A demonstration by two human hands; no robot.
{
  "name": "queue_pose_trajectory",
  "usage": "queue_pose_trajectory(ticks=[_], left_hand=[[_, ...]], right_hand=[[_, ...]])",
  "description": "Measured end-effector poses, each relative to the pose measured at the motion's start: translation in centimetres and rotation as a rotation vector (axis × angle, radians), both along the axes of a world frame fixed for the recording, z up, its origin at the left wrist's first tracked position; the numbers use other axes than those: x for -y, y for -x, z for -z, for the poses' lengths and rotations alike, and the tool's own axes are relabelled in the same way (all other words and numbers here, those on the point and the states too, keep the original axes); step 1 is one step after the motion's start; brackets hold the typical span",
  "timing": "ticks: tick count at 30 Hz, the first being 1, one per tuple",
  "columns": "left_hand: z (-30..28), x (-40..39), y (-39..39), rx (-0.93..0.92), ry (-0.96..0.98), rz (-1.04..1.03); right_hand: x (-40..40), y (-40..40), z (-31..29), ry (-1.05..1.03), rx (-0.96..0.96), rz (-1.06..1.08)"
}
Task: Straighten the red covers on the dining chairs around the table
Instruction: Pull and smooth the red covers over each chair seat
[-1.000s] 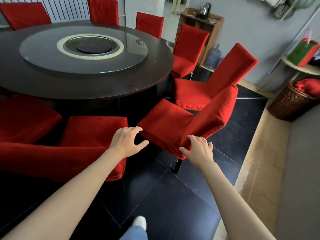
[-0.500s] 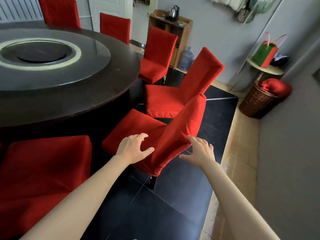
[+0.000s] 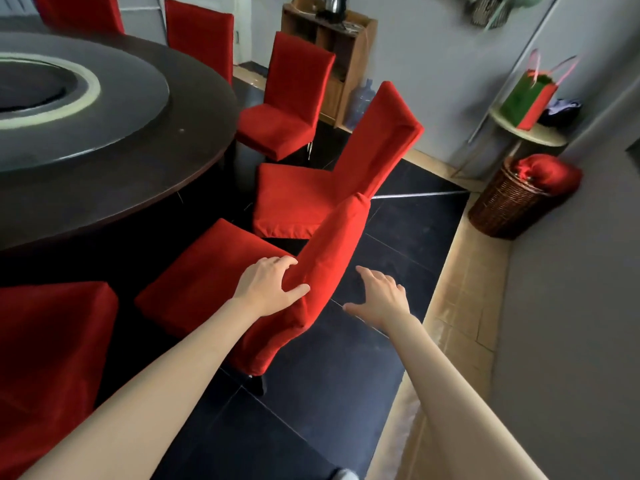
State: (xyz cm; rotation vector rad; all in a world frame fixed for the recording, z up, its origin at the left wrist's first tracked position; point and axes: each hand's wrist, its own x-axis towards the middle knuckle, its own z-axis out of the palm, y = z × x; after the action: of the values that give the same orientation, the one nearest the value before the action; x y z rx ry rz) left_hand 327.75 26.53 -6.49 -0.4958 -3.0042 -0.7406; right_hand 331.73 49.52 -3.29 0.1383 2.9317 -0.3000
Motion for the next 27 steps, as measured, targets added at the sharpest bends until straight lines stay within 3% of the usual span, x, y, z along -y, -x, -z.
queue_pose_trajectory(ticks=[11, 27], left_hand=[[1.7, -9.6, 3.6, 0.058, -0.011, -0.304], [2.7, -9.8, 6.6, 0.054, -0.089, -0.657]], right_hand=[[-9.6, 9.9, 2.1, -0.024, 0.055, -0.298], [-7.5, 22.2, 3.7, -0.217, 0.093, -0.74]])
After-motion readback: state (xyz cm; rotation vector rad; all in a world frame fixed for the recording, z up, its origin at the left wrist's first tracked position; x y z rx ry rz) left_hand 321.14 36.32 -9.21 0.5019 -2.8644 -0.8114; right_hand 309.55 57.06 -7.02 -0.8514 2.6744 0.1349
